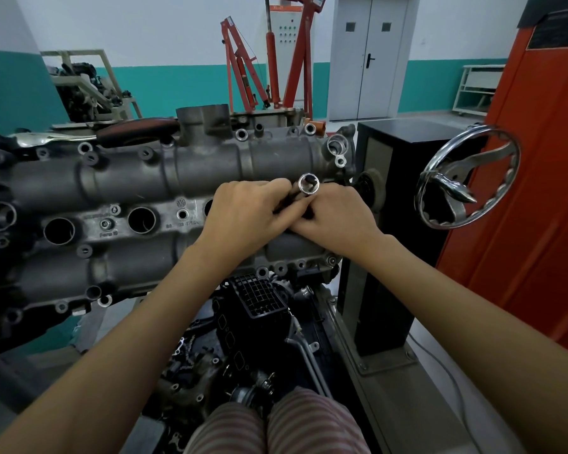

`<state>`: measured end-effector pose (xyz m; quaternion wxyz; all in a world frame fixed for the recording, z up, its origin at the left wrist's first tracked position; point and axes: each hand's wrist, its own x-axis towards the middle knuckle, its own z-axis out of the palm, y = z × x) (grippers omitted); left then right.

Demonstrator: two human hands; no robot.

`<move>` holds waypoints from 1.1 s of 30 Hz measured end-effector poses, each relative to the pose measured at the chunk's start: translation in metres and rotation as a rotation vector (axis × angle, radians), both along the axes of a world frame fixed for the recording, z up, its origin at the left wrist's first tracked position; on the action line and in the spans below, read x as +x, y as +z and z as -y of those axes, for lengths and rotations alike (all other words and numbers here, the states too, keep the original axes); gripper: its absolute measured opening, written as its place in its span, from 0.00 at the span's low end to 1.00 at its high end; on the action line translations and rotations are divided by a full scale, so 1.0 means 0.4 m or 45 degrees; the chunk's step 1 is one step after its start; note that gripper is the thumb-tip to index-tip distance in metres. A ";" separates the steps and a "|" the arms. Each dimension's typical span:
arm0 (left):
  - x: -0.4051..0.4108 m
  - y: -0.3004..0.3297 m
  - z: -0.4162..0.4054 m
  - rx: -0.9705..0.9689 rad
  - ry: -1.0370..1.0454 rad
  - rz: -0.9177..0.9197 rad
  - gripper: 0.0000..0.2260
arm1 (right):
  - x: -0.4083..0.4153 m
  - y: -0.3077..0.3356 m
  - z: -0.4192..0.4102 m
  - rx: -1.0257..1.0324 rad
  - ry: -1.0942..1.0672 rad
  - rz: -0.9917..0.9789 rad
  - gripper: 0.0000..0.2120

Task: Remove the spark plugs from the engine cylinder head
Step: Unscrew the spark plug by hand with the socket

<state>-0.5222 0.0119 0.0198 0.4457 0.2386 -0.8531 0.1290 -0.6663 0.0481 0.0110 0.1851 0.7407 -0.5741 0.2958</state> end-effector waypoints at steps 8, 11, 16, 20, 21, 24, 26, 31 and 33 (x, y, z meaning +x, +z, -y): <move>-0.001 0.001 -0.008 0.041 -0.019 0.003 0.21 | 0.001 0.002 -0.008 -0.025 0.088 0.003 0.24; -0.002 0.003 -0.012 0.035 -0.016 -0.010 0.17 | 0.005 0.003 -0.007 -0.021 0.059 -0.016 0.23; -0.006 0.002 -0.011 -0.002 -0.002 -0.006 0.14 | 0.007 0.002 0.001 0.013 0.026 0.018 0.20; -0.004 -0.001 -0.002 -0.040 0.024 0.000 0.19 | 0.002 -0.001 0.003 0.020 -0.023 -0.004 0.20; -0.003 -0.001 -0.001 -0.048 0.029 0.000 0.20 | 0.001 -0.001 0.002 0.016 -0.026 -0.003 0.20; -0.003 -0.002 -0.003 -0.052 0.030 -0.011 0.21 | 0.001 -0.003 -0.001 -0.006 -0.001 0.016 0.15; -0.003 -0.001 -0.006 -0.037 0.022 -0.010 0.22 | 0.003 -0.003 -0.002 0.007 0.016 0.007 0.14; -0.002 0.002 -0.011 -0.008 -0.006 -0.013 0.20 | 0.004 0.000 -0.008 -0.024 0.060 0.000 0.24; -0.003 0.003 -0.012 -0.015 -0.021 -0.014 0.18 | 0.007 0.001 -0.008 -0.040 0.067 -0.003 0.23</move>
